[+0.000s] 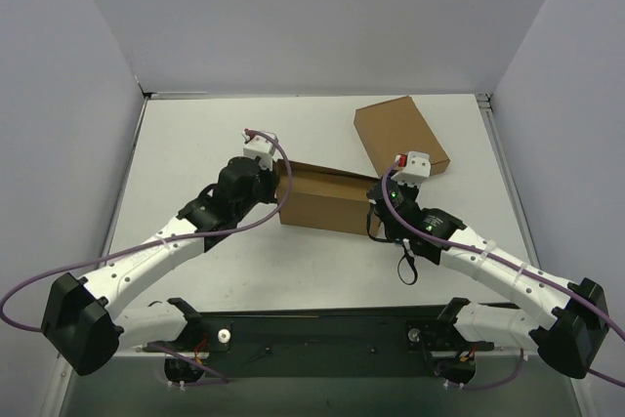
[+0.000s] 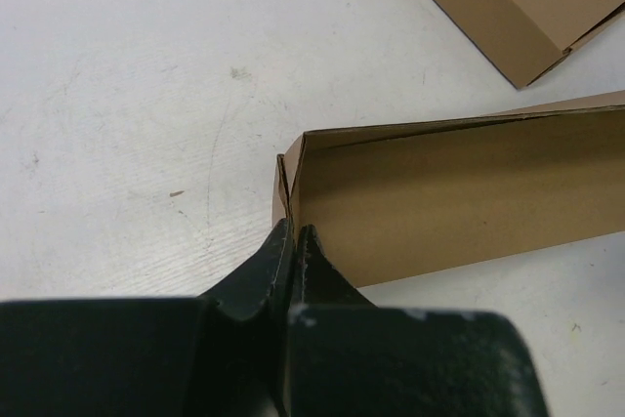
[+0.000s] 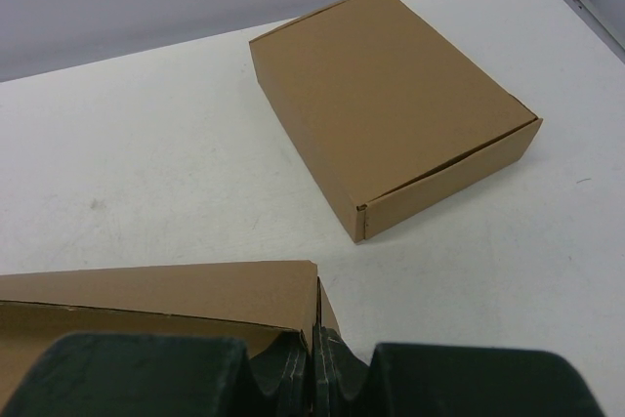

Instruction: Fold the paper box

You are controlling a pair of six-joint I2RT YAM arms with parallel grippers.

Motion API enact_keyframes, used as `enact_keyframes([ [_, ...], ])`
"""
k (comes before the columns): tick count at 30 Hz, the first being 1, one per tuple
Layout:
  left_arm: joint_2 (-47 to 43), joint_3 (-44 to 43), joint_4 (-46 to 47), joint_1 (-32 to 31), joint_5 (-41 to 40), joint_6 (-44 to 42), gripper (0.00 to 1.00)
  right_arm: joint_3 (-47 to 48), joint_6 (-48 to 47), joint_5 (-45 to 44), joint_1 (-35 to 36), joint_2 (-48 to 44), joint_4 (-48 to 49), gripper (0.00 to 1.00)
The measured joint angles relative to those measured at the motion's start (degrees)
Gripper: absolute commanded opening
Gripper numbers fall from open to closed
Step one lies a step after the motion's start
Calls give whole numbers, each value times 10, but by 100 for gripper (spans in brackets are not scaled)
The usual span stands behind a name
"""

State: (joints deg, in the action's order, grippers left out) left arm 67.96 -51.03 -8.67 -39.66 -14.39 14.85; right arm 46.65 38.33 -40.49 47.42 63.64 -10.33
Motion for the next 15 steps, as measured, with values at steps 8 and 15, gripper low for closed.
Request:
enact_keyframes([
  [8,-22,51,70,-1,-5,20,0,0,0,0,0,0,1,0],
  [15,-28,45,57,-2,-3,13,22,-1,-2,0,0,0,4,0],
])
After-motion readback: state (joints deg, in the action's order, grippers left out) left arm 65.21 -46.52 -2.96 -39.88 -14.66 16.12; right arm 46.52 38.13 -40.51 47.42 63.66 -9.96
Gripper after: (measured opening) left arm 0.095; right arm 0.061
